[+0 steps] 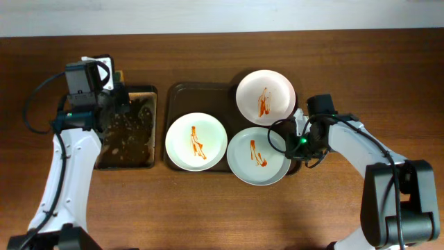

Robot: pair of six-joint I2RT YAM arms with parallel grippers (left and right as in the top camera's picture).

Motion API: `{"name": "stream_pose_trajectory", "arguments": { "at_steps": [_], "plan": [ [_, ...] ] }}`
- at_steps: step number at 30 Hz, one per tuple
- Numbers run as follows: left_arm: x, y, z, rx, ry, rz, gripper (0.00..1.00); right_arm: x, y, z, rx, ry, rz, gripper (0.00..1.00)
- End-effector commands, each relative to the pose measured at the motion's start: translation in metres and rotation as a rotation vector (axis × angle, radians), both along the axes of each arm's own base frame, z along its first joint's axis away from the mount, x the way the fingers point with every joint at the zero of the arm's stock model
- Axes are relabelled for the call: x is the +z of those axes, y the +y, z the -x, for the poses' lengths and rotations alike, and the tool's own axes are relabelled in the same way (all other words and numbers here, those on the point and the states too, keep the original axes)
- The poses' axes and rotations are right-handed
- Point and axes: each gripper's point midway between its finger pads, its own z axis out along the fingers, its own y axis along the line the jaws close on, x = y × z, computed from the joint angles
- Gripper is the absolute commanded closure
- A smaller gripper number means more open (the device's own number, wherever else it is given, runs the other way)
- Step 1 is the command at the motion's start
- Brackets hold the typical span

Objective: Clean dirty plates on tray and stack at the side
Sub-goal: 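Dip the sponge in the soapy water with the left gripper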

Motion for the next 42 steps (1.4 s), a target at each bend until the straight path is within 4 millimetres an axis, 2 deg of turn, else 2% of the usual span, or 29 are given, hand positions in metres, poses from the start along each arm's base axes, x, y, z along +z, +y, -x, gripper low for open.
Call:
{"name": "stream_pose_trajectory", "arguments": {
  "at_steps": [1, 4, 6, 11, 14, 31, 33, 36, 39, 42],
  "plan": [
    [0.029, -0.002, -0.004, -0.007, -0.083, 0.000, 1.00, -0.003, -0.003, 0.000, -0.003, 0.005, 0.030, 0.96],
    [0.036, -0.001, -0.008, -0.008, -0.118, -0.004, 1.00, -0.003, -0.003, -0.001, -0.004, 0.001, 0.030, 0.96],
    [0.048, -0.001, -0.016, -0.011, -0.176, -0.014, 1.00, -0.003, -0.003, -0.001, -0.004, 0.001, 0.030, 0.96],
    [0.094, 0.002, -0.040, -0.025, -0.383, -0.059, 1.00, -0.003, -0.003, -0.001, -0.004, 0.001, 0.030, 0.96],
    [0.109, 0.003, -0.045, -0.024, -0.448, -0.066, 1.00, -0.003, -0.003, -0.001, -0.004, 0.001, 0.030, 0.96],
    [0.108, 0.003, -0.045, -0.024, -0.443, -0.065, 1.00, -0.003, -0.003, -0.001, -0.004, 0.001, 0.030, 0.96],
    [0.103, 0.002, -0.043, -0.025, -0.424, -0.062, 1.00, -0.003, -0.003, -0.001, -0.004, 0.001, 0.030, 0.96],
    [0.082, 0.002, -0.036, -0.025, -0.335, -0.052, 1.00, -0.003, -0.003, -0.001, -0.004, 0.002, 0.030, 0.96],
    [0.044, -0.001, -0.022, -0.004, -0.182, -0.001, 1.00, -0.003, -0.003, -0.001, -0.004, 0.002, 0.030, 0.96],
    [-0.016, -0.006, -0.003, 0.008, 0.047, 0.039, 1.00, -0.003, -0.003, -0.001, -0.004, 0.002, 0.030, 0.96]
  ]
}}
